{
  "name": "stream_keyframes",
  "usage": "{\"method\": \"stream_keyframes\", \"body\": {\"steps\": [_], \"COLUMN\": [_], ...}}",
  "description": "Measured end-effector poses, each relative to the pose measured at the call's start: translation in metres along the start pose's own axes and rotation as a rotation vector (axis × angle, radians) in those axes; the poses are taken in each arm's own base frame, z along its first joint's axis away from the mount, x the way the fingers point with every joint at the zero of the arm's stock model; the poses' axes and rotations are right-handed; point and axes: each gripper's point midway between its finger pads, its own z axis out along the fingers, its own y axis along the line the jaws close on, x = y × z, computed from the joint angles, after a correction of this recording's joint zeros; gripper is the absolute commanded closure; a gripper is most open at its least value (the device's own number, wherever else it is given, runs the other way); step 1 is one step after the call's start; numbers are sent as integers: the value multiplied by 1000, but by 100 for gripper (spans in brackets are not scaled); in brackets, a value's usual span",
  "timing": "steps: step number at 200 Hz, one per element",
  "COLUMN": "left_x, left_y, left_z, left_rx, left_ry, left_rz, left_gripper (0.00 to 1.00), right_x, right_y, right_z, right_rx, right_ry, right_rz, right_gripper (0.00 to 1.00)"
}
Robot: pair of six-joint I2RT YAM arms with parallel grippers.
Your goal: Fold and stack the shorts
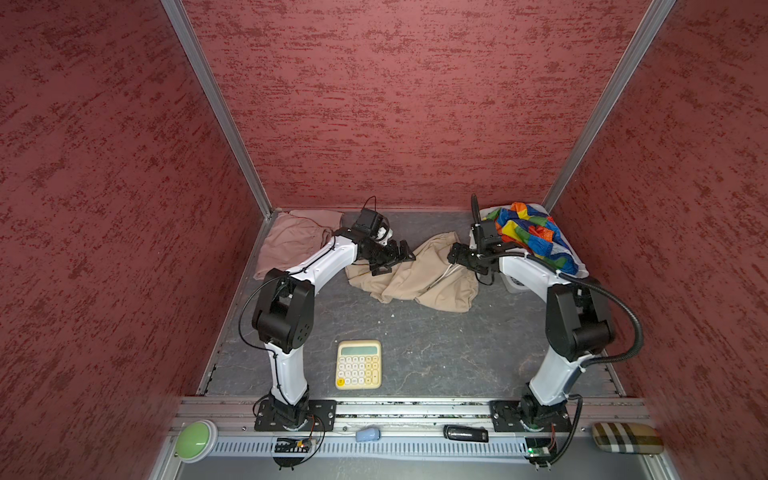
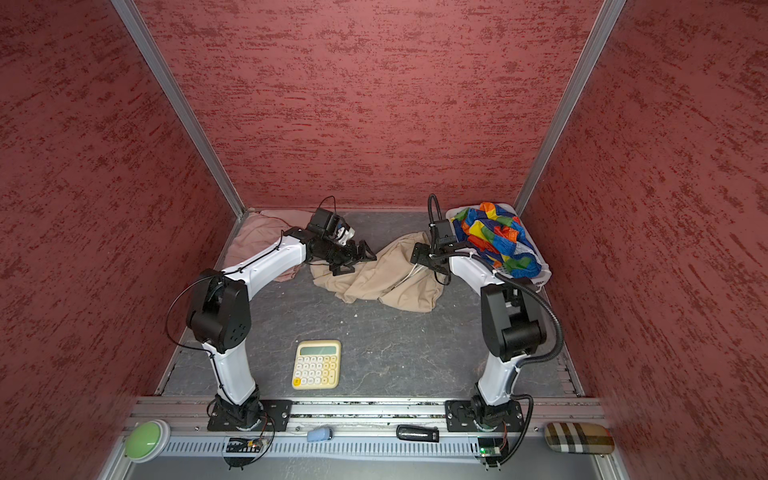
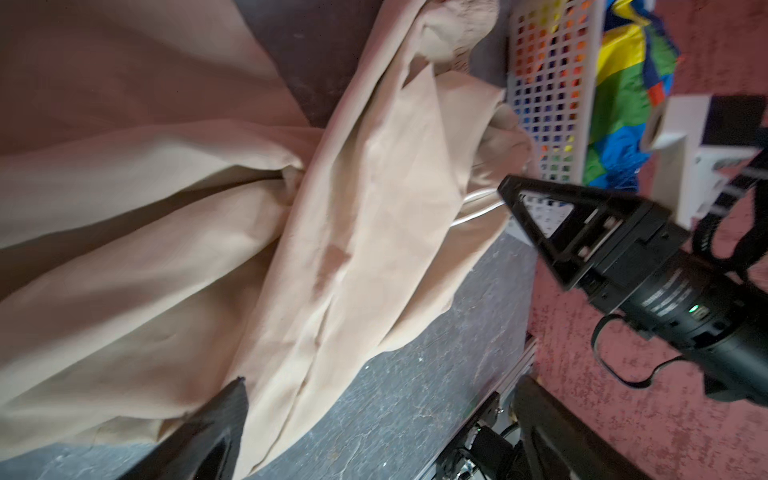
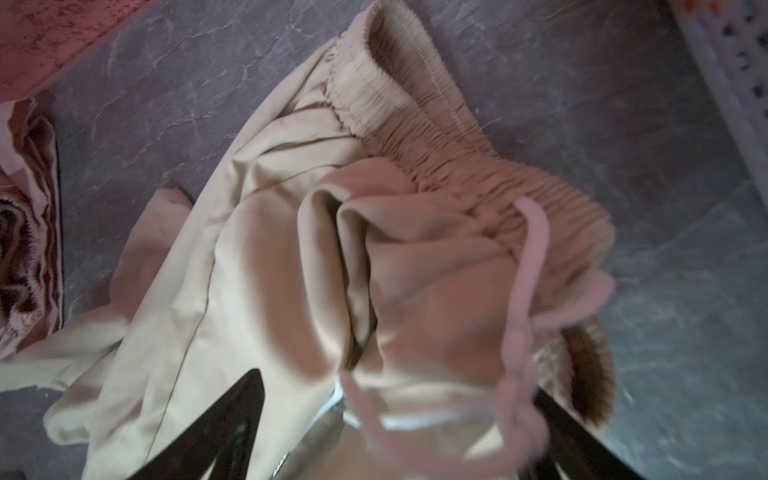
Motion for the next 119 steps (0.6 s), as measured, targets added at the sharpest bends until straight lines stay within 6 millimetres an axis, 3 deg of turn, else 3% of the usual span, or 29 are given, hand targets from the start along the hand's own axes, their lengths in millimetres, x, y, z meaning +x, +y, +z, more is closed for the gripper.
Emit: {"method": "stream_keyframes", "body": {"steps": [11, 34, 53, 74, 104, 115, 119], "left_x": [5, 13, 18, 30, 65, 81, 87], "left_y": [5, 12, 13, 14, 3, -5, -10], "left_z": [1, 5, 15, 37, 80, 95, 99], "left_rx": [-20, -43, -54, -53, 40, 69, 81], "left_ry": [22, 59, 99, 160, 260, 292, 303], "left_rz": [3, 14, 27, 26, -51, -79, -86], "left_gripper": [1, 1, 1, 1, 1, 1, 1], "right_x": [1, 5, 2, -15, -62, -84, -92], "right_y": [-8, -18, -16, 10, 87, 116, 127], "right_z": [14, 35, 38, 30, 6, -1, -2], "right_rx": [22, 55, 55, 19, -123, -178, -197], "right_ry": [21, 58, 61, 25, -90, -136, -149], "right_rz": [-2, -10, -9, -34, -88, -102, -107], "right_gripper": [33, 76, 92, 97, 97, 86, 74]}}
